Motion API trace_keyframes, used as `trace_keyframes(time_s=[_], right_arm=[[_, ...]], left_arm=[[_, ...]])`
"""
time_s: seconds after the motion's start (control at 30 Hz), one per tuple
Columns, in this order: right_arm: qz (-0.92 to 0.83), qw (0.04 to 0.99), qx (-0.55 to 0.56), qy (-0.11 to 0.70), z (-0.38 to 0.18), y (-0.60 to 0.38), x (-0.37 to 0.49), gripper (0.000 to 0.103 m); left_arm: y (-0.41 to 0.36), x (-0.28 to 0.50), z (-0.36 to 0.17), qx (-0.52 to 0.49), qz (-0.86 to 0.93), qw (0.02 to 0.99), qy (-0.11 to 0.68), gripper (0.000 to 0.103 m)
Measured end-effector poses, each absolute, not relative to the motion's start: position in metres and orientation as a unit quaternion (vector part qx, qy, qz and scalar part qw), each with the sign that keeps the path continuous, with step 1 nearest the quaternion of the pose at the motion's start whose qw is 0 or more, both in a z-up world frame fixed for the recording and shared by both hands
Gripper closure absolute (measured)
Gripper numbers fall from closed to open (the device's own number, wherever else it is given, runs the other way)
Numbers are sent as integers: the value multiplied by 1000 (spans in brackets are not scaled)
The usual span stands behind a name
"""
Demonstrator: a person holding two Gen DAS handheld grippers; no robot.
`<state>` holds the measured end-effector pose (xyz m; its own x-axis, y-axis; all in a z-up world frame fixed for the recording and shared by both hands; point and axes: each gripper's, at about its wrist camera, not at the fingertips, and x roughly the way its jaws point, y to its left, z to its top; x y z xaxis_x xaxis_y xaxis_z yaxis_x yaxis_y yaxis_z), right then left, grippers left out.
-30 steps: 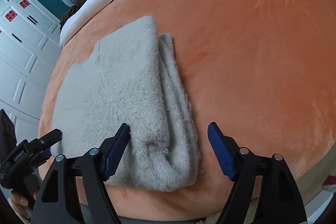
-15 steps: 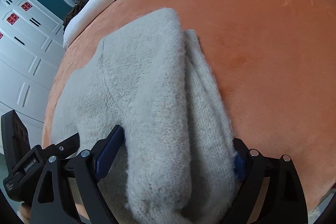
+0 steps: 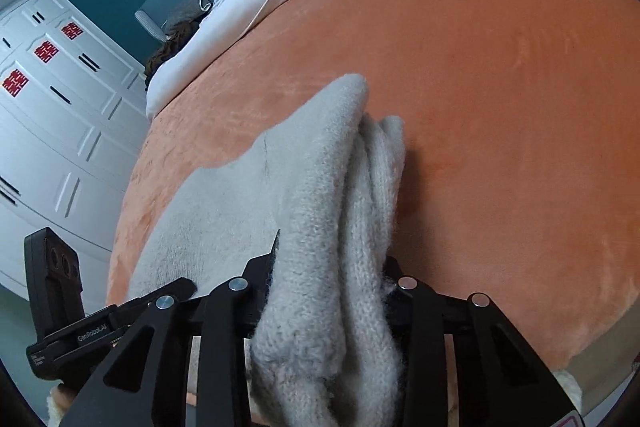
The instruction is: Fold small clothes
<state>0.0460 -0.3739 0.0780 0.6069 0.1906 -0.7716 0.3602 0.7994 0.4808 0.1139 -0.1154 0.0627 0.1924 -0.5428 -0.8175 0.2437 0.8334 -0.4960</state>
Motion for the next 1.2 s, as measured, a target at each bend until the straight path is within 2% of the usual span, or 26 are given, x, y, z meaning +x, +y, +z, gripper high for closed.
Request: trace_keyframes(time_s=[0.13, 0.2, 0.3, 0.4, 0.5, 0.53, 0.57, 0.6, 0.63, 0.67, 0.7, 0.8, 0.97, 1.2], right_arm=[[-63, 813, 342, 468, 50, -392, 17, 68], [-69, 802, 350, 478, 31, -394, 11, 54], [-84, 805, 356, 466, 22, -393, 8, 37], [-78, 796, 372, 470, 11, -390, 13, 27], [-77, 796, 374, 469, 4, -390, 20, 21], [-76, 796, 375, 468, 3, -391, 20, 21], [-76, 797, 375, 467, 3, -391, 20, 25], [-71, 798, 377, 465, 4, -391, 22, 37], [-65, 798, 378, 465, 6, -390, 23, 44], [-68, 801, 373, 464, 10, -391, 22, 56], [-65, 803, 371, 461, 16, -394, 25, 62], [-53, 814, 384, 433, 41, -397, 16, 67], [-62, 864, 332, 373, 121, -381, -2, 67], [-69, 931, 285, 215, 259, -376, -51, 67]], left_arm=[[-113, 97, 25, -139, -241, 744, 608, 30], [-108, 93, 12, -163, -229, 746, 604, 15], [-103, 97, 6, -186, -227, 744, 601, 9], [-107, 106, 2, -189, -229, 740, 604, 5], [-118, 110, 2, -175, -219, 747, 602, 5], [-122, 110, 4, -170, -218, 749, 603, 5], [-126, 110, 6, -167, -220, 749, 601, 5], [-130, 110, 9, -163, -229, 749, 600, 17], [-136, 108, 15, -147, -230, 753, 598, 19], [-139, 104, 20, -131, -229, 761, 592, 27], [-144, 103, 29, -108, -231, 769, 587, 36], [-149, 99, 58, -87, -248, 780, 568, 51], [-150, 91, 127, -98, -301, 793, 521, 54], [-152, 54, 270, -76, -398, 841, 358, 53]])
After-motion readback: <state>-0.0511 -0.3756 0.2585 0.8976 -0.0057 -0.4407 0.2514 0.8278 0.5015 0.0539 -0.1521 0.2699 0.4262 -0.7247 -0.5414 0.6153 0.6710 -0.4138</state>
